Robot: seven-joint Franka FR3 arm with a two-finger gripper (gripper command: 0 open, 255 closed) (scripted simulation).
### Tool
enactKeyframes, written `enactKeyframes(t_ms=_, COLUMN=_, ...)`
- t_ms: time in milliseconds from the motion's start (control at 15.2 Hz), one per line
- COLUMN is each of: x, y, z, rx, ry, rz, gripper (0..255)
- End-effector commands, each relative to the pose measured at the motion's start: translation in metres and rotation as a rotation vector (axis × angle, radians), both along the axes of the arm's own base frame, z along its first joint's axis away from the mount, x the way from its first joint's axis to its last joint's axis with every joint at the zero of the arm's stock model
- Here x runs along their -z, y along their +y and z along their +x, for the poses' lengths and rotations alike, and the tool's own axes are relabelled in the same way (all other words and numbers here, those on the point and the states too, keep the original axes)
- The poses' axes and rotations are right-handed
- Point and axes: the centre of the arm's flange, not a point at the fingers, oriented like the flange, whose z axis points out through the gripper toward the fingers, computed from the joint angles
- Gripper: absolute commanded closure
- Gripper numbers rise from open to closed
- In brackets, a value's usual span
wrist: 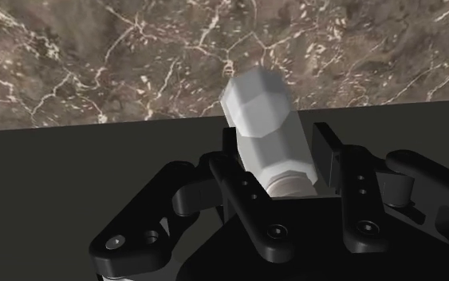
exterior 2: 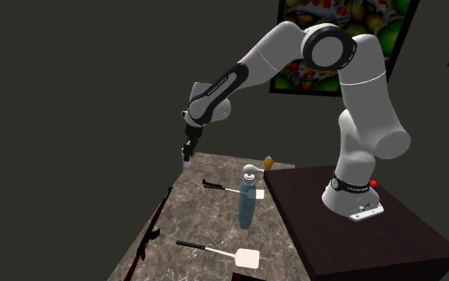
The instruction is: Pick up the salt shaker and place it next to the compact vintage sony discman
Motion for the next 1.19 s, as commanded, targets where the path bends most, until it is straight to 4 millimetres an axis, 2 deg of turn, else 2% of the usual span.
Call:
enactKeyframes(t_ms=0, x=-0.01, y=0.0, z=0.0, rx=0.0, ry=0.0, rz=0.0, gripper=255)
enactKeyframes(t_ms=858, x=-0.079, y=0.0, z=0.0, rx=0.0, ry=0.0, rz=0.0, gripper=255)
enactKeyframes(t_ms=924, x=-0.08, y=0.0, z=0.0, rx=0.0, ry=0.0, rz=0.0, gripper=255)
enactKeyframes(t_ms=1122, x=-0.08, y=0.039, z=-0.004, rx=0.0, ry=0.0, rz=0.0, gripper=255)
